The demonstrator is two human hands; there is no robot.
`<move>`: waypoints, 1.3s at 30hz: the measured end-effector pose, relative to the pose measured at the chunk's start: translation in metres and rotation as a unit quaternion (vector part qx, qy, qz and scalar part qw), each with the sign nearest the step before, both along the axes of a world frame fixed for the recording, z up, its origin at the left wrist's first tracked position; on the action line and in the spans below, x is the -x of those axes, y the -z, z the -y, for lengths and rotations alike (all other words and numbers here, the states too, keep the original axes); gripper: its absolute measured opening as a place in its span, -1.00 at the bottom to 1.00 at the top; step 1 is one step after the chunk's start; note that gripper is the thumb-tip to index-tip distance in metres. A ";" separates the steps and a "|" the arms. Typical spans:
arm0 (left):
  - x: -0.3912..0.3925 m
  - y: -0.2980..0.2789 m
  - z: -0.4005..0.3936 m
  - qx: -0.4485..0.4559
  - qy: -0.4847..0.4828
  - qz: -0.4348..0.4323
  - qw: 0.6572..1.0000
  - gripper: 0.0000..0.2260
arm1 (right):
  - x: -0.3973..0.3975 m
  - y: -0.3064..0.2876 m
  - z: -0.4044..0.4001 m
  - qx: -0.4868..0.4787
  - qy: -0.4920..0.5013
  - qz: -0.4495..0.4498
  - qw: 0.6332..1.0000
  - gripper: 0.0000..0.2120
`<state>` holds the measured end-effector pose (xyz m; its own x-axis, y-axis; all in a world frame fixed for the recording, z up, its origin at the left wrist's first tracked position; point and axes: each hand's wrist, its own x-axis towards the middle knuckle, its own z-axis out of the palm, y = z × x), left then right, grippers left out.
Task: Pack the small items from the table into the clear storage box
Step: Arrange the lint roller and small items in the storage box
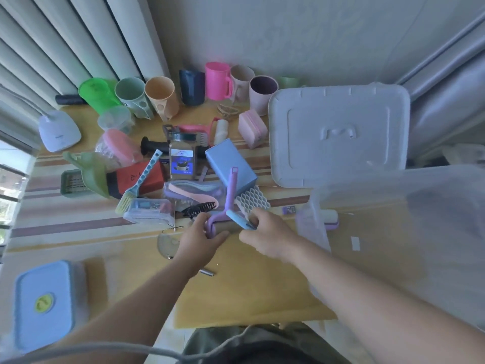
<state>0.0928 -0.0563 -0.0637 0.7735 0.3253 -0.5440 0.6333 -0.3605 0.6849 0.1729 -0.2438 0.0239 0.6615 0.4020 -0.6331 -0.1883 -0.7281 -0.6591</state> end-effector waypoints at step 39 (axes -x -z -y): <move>-0.119 -0.101 0.328 0.056 0.124 -0.089 0.987 -0.76 | -0.077 0.021 0.362 0.065 -0.120 0.058 0.989 -0.56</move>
